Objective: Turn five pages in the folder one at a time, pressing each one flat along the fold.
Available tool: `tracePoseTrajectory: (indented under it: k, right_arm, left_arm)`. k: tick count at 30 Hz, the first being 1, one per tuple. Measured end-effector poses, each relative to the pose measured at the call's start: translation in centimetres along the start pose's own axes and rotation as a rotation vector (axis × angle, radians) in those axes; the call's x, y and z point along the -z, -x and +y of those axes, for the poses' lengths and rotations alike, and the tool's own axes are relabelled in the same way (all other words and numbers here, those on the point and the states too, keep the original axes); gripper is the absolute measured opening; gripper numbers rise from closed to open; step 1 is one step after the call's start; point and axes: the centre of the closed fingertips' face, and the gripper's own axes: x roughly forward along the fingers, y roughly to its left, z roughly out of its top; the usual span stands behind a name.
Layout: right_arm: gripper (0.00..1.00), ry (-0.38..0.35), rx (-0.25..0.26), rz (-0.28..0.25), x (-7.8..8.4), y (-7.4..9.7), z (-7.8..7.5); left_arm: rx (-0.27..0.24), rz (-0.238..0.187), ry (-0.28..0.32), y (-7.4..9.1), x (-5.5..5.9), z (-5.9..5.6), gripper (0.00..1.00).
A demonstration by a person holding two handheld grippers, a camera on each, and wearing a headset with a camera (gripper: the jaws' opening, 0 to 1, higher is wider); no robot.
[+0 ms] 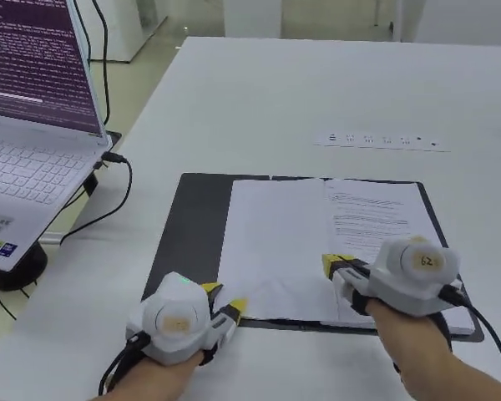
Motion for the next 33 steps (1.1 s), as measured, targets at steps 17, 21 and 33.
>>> tracePoseTrajectory:
  k: [17, 21, 33]
  right_arm:
    - [0.00, 0.048, 0.013, 0.023, -0.7, -4.3, -2.8]
    - [0.00, 0.035, 0.021, 0.028, -0.6, -4.9, -3.3]
    - [0.00, 0.022, 0.039, 0.001, -2.1, -6.5, -4.3]
  left_arm:
    - [-0.003, -0.018, 0.005, 0.0, 0.1, 0.0, 0.24]
    - [-0.004, -0.020, 0.008, 0.0, 0.1, 0.0, 0.24]
    - [-0.004, -0.025, 0.007, 0.1, 0.0, 0.0, 0.24]
